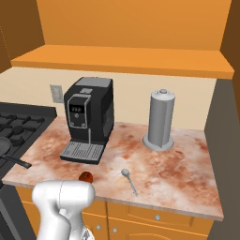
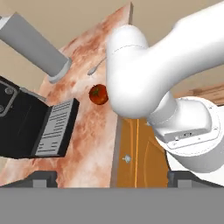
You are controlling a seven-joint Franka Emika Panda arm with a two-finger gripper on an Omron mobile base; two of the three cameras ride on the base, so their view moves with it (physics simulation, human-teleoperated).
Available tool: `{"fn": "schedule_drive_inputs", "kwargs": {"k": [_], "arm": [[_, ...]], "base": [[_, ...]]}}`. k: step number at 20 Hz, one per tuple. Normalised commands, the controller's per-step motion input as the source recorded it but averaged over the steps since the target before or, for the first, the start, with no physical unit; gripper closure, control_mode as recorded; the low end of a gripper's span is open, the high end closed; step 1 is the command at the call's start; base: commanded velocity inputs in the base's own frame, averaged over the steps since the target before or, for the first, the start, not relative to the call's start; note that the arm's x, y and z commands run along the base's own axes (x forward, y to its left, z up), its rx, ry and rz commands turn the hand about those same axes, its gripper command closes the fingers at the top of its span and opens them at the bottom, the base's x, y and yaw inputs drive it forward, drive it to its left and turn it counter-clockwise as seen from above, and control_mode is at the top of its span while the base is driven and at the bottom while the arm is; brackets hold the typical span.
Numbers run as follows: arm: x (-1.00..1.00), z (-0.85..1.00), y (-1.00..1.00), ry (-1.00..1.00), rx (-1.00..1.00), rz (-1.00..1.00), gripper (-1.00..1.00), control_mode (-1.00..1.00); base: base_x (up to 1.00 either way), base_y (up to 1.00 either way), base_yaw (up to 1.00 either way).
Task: Pick the pan from the cabinet and place it on the stove. Then turn on the stove burner for the pan.
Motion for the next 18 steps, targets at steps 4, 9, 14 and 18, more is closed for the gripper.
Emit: {"fn": "schedule_drive_inputs", "kwargs": {"k": [4,9,14,18], "arm": [[-0.15,-0.01,0.55,-0.04,-0.23,0.09,-1.0,-1.0],[-0.05,-0.15,0.6,0.0,-0.24,0.1,-1.0,-1.0],[-0.01,-0.16,0.46,0.0,-0.14,0.1,-1.0,-1.0],[0.0,-0.03,0.33,0.0,-0.04,0.07,-1.0,-1.0]], "base": [[0.0,0.0,0.0],[0.0,0.0,0.0],[0.0,0.0,0.0],[0.0,0.0,0.0]]}}
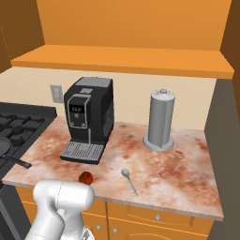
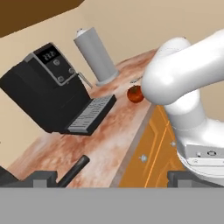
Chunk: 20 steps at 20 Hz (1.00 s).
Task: Pick the pan from the cabinet and place it on the stove. Then turn on the stove burner for the pan.
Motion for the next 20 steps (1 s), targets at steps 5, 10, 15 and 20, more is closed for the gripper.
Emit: {"fn": "schedule_drive_inputs", "kwargs": {"k": [5,10,15,20], "arm": [[0.0,0.0,0.21,0.0,-0.01,0.03,-1.0,-1.0],[0.0,0.0,0.16,0.0,0.0,0.02,-1.0,-1.0],[0.0,0.0,0.18,0.0,-0.02,0.0,-1.0,-1.0],[0.01,0.0,0.01,0.0,0.0,0.0,-1.0,-1.0]], "base": [[0.0,0.0,0.0],[0.0,0.0,0.0],[0.0,0.0,0.0],[0.0,0.0,0.0]]}}
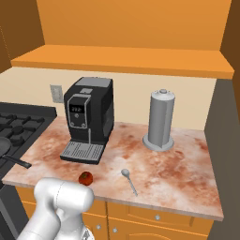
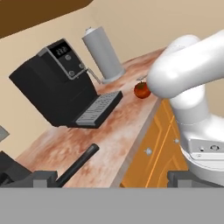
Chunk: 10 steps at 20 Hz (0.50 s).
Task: Pick the pan from the cabinet and place it on the stove. Then turn on the stove burner for the pan.
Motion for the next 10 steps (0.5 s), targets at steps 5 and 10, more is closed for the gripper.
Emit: {"fn": "schedule_drive_inputs", "kwargs": {"k": [5,10], "arm": [[0.04,-0.06,0.0,0.0,0.0,0.0,-1.0,-1.0],[0.04,-0.11,0.0,0.0,0.0,0.01,-1.0,-1.0]], "base": [[0.0,0.0,0.0],[0.0,0.0,0.0]]}}
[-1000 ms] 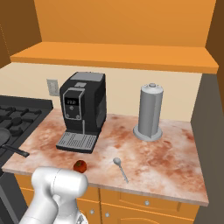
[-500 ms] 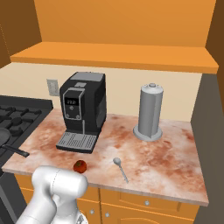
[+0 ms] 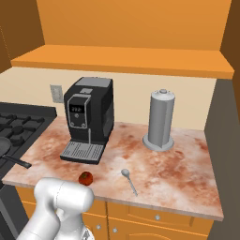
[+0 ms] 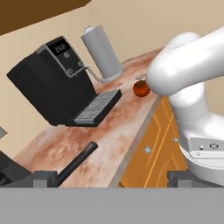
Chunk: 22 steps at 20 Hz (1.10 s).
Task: Pick the pan from the cabinet and place it on the stove. Then turn on the stove burner for the pan.
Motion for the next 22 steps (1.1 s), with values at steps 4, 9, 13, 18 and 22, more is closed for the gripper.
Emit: {"fn": "schedule_drive_inputs", "kwargs": {"k": [4,9,13,18,22], "arm": [[0.02,-0.22,0.0,0.0,0.0,0.04,-1.0,-1.0],[0.05,-0.24,0.04,0.0,0.0,0.11,-1.0,-1.0],[0.08,-0.23,0.09,0.0,-0.01,0.12,-1.0,-1.0],[0.01,-0.14,0.34,-0.07,-0.08,0.12,-1.0,-1.0],[0.0,-0.06,0.47,-0.11,-0.12,0.13,-1.0,-1.0]], "base": [[0.0,0.0,0.0],[0.0,0.0,0.0],[0.0,0.0,0.0],[0.0,0.0,0.0],[0.0,0.0,0.0]]}}
